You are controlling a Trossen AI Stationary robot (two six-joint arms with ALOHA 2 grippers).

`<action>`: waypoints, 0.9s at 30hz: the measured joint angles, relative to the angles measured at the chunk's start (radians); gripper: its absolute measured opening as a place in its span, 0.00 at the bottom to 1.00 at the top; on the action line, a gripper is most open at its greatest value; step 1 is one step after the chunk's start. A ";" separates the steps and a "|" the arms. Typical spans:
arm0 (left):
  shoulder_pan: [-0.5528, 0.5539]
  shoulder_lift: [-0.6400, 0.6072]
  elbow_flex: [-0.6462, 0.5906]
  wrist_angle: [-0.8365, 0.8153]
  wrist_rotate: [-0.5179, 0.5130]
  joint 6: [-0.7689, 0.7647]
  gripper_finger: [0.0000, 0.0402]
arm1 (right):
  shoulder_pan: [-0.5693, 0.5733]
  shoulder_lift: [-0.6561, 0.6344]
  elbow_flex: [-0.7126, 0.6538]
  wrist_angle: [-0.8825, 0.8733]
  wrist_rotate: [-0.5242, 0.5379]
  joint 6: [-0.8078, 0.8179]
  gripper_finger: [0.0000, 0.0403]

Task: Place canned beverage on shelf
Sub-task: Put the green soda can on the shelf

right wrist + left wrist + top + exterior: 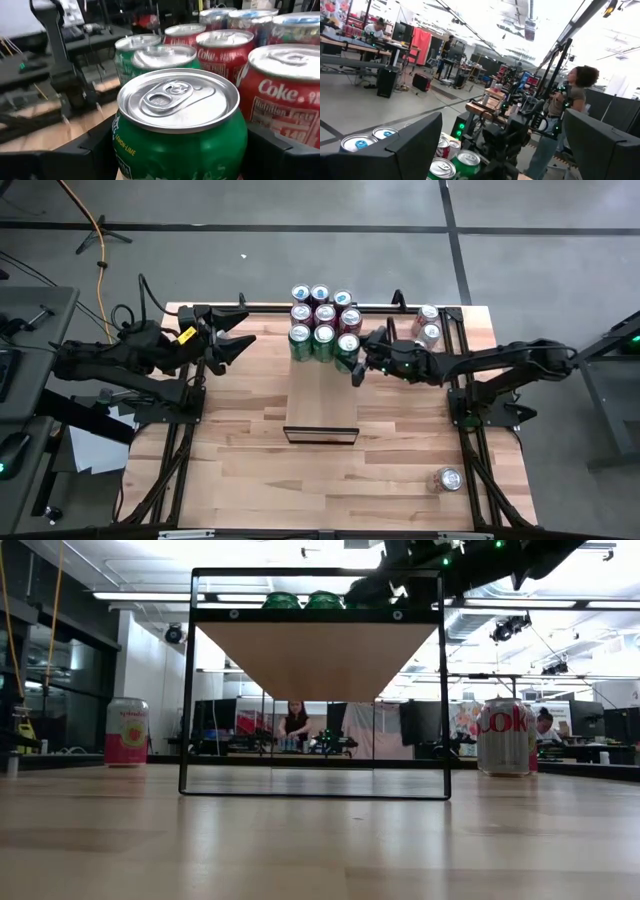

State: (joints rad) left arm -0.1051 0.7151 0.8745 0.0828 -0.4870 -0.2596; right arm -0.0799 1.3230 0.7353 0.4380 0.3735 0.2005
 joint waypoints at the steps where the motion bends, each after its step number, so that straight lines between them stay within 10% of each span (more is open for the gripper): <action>1: 0.000 0.000 0.000 0.000 -0.002 0.000 0.87 | 0.000 0.004 0.000 0.002 0.003 -0.008 0.72; 11: 0.000 0.000 0.000 0.006 -0.018 0.000 0.87 | 0.000 0.019 0.000 0.004 0.011 -0.094 0.73; 18: 0.000 0.000 0.000 0.006 -0.018 0.001 0.87 | 0.000 0.016 0.001 0.000 0.017 -0.096 0.96; 27: 0.000 0.000 0.000 0.005 -0.018 0.001 0.87 | 0.000 0.006 0.087 -0.130 0.017 -0.122 0.93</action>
State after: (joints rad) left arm -0.1052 0.7149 0.8745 0.0882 -0.5053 -0.2588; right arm -0.0799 1.3288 0.8225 0.3080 0.3904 0.0783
